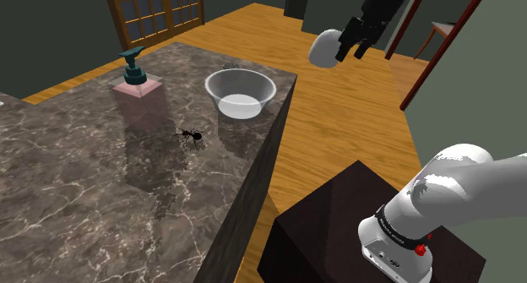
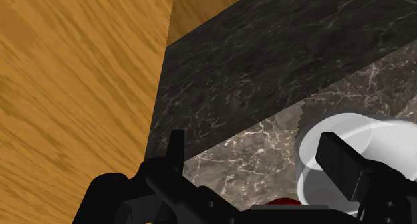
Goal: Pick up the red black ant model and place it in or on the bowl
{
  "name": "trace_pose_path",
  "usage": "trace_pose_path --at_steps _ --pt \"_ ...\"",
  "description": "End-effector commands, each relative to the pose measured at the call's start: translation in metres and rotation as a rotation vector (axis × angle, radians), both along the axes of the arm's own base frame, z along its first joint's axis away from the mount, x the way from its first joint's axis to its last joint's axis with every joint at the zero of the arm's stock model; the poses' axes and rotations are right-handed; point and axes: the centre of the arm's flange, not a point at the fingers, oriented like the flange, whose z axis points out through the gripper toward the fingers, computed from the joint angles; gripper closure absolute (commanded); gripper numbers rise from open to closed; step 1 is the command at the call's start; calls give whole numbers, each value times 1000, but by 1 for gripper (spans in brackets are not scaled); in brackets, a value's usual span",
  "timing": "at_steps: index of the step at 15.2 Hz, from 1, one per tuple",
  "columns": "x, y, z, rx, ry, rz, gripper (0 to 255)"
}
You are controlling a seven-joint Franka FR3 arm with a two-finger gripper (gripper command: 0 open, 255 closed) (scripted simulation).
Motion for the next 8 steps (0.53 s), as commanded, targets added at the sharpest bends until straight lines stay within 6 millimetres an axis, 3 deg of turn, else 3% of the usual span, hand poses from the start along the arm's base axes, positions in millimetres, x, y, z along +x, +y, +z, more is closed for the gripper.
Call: trace_pose_path --at_steps 1,8 --pt "0 0 0 0 0 0 0" --pt "15 86 -29 12 23 -40 0"
